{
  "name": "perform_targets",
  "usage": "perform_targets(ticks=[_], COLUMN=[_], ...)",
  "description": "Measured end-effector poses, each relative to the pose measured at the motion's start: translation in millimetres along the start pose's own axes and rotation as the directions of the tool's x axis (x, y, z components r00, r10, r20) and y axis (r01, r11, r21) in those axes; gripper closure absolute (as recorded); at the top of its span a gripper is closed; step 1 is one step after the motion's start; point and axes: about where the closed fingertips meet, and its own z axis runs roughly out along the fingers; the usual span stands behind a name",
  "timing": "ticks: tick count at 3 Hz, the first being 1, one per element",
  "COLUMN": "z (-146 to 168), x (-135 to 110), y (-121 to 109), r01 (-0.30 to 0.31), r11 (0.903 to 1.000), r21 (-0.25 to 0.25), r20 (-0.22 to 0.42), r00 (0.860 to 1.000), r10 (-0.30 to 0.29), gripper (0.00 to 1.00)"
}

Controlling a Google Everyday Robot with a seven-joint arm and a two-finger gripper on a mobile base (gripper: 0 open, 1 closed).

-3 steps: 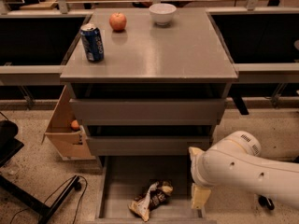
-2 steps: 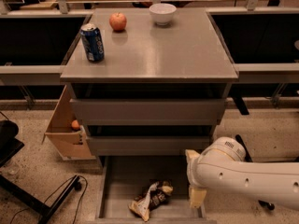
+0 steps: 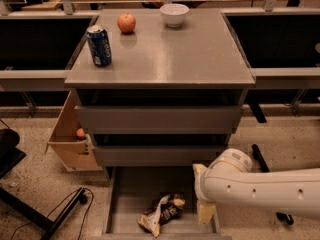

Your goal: Pick brown chip bag from bottom drawer and place on counter

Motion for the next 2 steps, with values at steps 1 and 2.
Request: perform_targets(ticks=[1, 2], z=[44.8, 108.9], x=[3.9, 2.5], y=[8.8, 10.4], r01=[0.019, 0.128], r11=[0.9994, 0.9906], r21=[-0.029, -0.048], r20=[-0.001, -0.010], r00=[1.000, 0.992], r10=[-0.019, -0.129], gripper=[0.00, 0.00])
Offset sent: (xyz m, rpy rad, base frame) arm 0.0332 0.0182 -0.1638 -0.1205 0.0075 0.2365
